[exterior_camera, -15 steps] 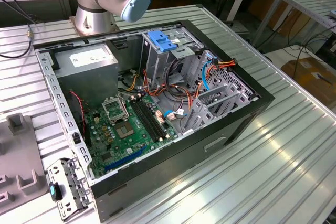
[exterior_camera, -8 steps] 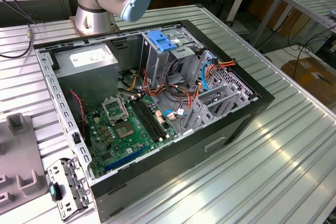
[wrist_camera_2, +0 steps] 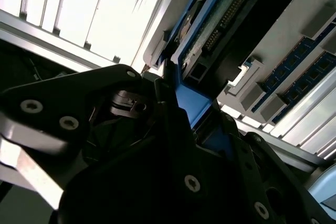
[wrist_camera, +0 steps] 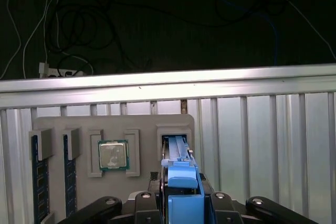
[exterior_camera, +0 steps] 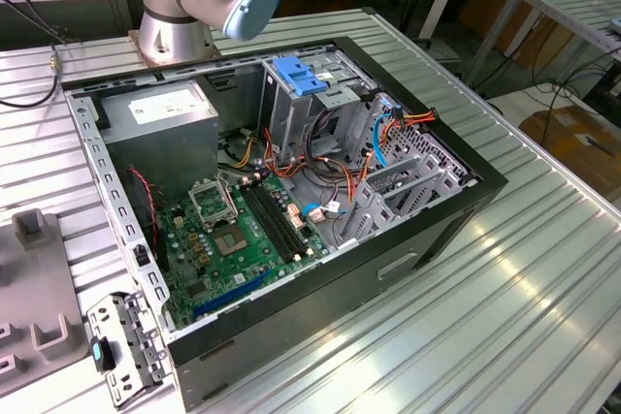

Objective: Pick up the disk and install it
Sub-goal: 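Pick up the disk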

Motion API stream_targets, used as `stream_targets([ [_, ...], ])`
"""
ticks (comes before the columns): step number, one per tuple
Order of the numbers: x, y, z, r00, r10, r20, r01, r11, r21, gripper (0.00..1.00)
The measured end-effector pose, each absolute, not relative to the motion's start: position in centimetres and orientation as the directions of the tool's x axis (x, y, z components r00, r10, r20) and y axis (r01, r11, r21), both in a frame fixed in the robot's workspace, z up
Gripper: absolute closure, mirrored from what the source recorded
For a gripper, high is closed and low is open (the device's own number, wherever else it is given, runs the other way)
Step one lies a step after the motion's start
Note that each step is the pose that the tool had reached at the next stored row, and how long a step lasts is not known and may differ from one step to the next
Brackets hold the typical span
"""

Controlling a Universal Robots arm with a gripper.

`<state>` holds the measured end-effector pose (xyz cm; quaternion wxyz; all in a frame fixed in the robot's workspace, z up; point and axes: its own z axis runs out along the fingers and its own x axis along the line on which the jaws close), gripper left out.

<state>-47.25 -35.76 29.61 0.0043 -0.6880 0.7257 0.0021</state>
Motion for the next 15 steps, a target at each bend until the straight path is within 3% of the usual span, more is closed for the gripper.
stream_targets([
  [15,-47.25,-35.76,29.6,-0.053,-0.999,-0.009,-0.999,0.053,-0.003,0.63],
])
